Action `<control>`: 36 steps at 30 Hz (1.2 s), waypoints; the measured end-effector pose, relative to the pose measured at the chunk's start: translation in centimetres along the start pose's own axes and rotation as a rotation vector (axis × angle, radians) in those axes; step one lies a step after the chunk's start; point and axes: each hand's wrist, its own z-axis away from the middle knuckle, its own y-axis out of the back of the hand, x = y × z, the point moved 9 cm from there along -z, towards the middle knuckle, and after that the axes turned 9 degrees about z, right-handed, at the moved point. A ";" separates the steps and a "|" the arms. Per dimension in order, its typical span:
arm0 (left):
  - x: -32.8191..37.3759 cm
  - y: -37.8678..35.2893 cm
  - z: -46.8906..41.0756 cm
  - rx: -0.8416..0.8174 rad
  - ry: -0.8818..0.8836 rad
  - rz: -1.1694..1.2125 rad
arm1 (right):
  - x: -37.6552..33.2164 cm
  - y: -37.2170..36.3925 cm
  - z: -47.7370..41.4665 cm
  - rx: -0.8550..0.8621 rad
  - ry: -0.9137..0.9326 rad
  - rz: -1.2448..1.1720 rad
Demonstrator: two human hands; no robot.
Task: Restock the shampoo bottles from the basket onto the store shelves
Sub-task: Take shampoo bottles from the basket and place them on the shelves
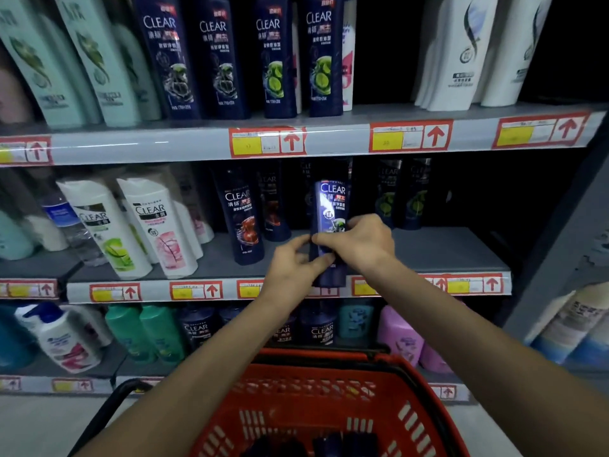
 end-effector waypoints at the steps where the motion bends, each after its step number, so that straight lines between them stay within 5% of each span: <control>1: 0.0 0.5 -0.8 0.036 -0.004 -0.009 | -0.3 -0.3 -0.8 0.013 0.016 -0.001; 9: -1.7 3.4 -7.5 0.292 -0.072 -0.253 | -1.2 -4.9 -5.5 0.123 0.183 -0.118; 21: -5.0 3.6 -11.5 0.433 -0.040 -0.202 | -0.4 -9.1 -10.0 0.197 0.191 -0.118; 36: -2.8 3.2 -6.9 0.091 0.269 -0.483 | 1.7 -5.2 -4.3 -0.092 0.171 0.148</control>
